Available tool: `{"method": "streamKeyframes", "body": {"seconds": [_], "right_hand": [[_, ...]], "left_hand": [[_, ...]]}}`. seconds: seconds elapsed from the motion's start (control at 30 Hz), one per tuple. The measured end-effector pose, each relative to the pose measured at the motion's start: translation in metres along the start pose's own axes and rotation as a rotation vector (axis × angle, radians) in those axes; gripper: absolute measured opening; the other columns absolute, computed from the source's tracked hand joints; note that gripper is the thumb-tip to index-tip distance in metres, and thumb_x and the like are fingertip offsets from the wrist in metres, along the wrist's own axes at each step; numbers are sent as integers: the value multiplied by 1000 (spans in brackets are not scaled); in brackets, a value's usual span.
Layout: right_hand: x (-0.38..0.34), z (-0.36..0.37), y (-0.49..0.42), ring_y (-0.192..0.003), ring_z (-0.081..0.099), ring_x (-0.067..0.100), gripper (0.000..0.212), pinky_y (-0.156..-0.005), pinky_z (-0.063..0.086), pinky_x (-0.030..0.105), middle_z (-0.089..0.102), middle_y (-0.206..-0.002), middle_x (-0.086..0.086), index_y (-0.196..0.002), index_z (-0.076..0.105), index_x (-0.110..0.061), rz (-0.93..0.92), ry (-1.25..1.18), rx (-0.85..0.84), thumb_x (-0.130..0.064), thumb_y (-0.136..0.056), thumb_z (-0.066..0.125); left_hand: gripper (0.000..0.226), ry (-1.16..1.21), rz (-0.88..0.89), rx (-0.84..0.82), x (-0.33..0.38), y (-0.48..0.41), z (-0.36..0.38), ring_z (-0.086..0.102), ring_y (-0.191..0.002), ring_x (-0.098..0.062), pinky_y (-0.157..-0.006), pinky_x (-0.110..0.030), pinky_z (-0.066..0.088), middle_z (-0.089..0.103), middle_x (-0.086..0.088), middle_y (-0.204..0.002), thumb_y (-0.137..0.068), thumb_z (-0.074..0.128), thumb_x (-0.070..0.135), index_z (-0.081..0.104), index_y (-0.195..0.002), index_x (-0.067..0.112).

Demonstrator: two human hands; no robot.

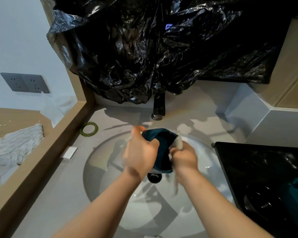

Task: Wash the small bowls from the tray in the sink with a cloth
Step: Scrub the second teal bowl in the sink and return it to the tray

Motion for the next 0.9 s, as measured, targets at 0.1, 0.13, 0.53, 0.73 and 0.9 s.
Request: {"method": "streamKeyframes", "body": {"seconds": [0.1, 0.13, 0.53, 0.73, 0.9], "right_hand": [[25, 15, 7, -74, 60, 25, 23, -71, 50, 32, 63, -84, 9, -84, 58, -13, 306, -344, 1, -14, -97, 39], [26, 12, 3, -75, 60, 26, 21, -72, 50, 33, 64, -84, 10, -87, 59, -11, 283, -278, -1, -13, -96, 40], [-41, -7, 1, -94, 54, 28, 37, -75, 44, 35, 62, -101, 6, -113, 56, -24, -475, 633, -151, -6, -84, 45], [0, -4, -3, -79, 55, 29, 29, -71, 46, 33, 61, -88, 10, -87, 58, -19, 11, -89, 55, 4, -81, 41], [16, 17, 18, -66, 55, 25, 28, -56, 48, 31, 58, -82, 13, -106, 49, -12, 290, -444, 6, 3, -85, 38]], "left_hand": [[45, 8, 30, 97, 0, 11, 1, 54, -74, -19, -73, -32, 40, 56, 13, -78, -78, 54, 23, 34, -119, 30], [46, 12, 33, 59, -4, 14, 3, 54, -74, -17, -75, -33, 41, 54, 16, -77, -77, 54, 26, 34, -119, 32], [37, 116, 13, -327, -21, -10, 20, 52, -70, -21, -66, -34, 39, 59, -3, -74, -62, 49, 34, 59, -86, 8], [28, 312, -119, -41, -24, -1, 23, 57, -73, -23, -69, -38, 45, 63, 0, -73, -62, 48, 32, 57, -84, 17], [5, 490, -299, 160, -27, 6, 28, 55, -76, -19, -75, -38, 47, 59, 2, -79, -77, 53, 22, 50, -80, 24]]}}
Point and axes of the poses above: each hand's wrist, its own y-axis away from the middle knuckle, its own z-axis out of the palm, x = y × z, the point moved 5 cm from there along -y, towards the middle knuckle
